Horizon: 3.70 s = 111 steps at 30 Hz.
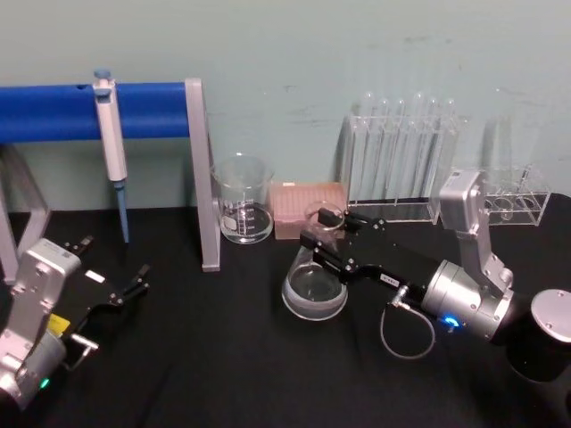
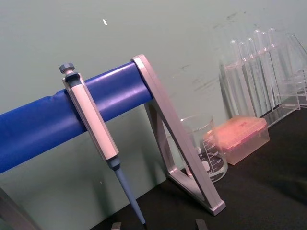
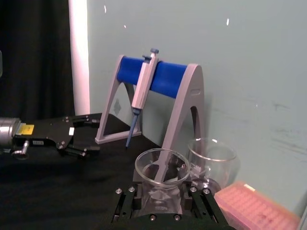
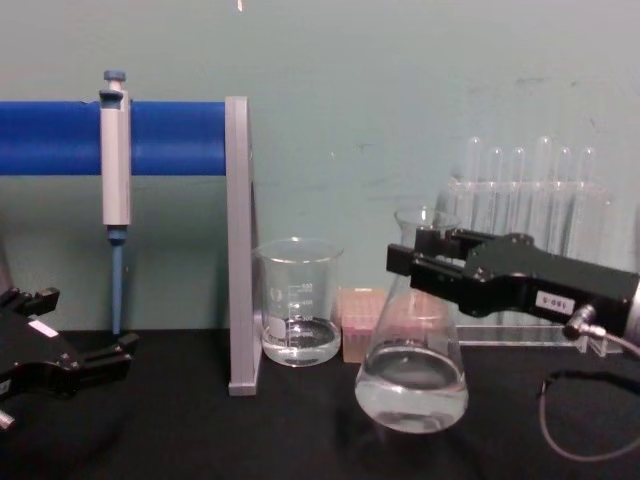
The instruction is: Grasp the erlenmeyer flask with one hand, shake it three times, then place it back.
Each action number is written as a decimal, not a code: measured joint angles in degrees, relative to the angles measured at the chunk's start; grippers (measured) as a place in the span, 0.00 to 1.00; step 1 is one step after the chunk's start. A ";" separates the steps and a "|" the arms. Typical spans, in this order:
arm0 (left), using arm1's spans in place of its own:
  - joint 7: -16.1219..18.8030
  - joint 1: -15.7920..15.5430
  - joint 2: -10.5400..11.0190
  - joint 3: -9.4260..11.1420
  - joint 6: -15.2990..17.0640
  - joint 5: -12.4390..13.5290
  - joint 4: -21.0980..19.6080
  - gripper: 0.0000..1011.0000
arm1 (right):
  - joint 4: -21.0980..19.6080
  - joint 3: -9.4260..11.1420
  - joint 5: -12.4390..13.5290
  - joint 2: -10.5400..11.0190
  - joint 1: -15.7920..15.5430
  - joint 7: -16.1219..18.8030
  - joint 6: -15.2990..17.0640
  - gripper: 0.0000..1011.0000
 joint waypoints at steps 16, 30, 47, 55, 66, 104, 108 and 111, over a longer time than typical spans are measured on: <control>0.00 0.00 0.00 0.00 0.00 0.00 0.00 0.99 | 4.29 -1.19 -1.16 -0.89 1.69 1.56 -0.82 0.45; 0.00 0.00 0.00 0.00 0.00 0.00 0.00 0.99 | 5.57 -1.72 -1.41 -1.15 2.12 2.33 -1.04 0.45; 0.00 0.00 0.00 0.00 0.00 0.00 0.00 0.99 | 7.22 -2.37 -2.20 -1.66 2.54 2.58 -1.28 0.45; 0.00 0.00 0.00 0.00 0.00 0.00 0.00 0.99 | 7.93 -2.38 -2.40 -1.95 2.64 2.59 -1.51 0.45; 0.00 0.00 0.00 0.00 0.00 0.00 0.00 0.99 | 8.42 -2.49 -2.56 -2.12 2.67 2.72 -1.48 0.45; 0.00 0.00 0.00 0.00 0.00 0.00 0.00 0.99 | 8.74 -2.71 -3.37 -2.30 2.63 2.01 -0.62 0.45; 0.00 0.00 0.00 0.00 0.00 0.00 0.00 0.99 | 8.74 -2.71 -3.38 -2.29 2.63 2.04 -0.62 0.45; 0.00 0.00 0.00 0.00 0.00 0.00 0.00 0.99 | 8.75 -2.71 -3.38 -2.29 2.63 2.05 -0.61 0.45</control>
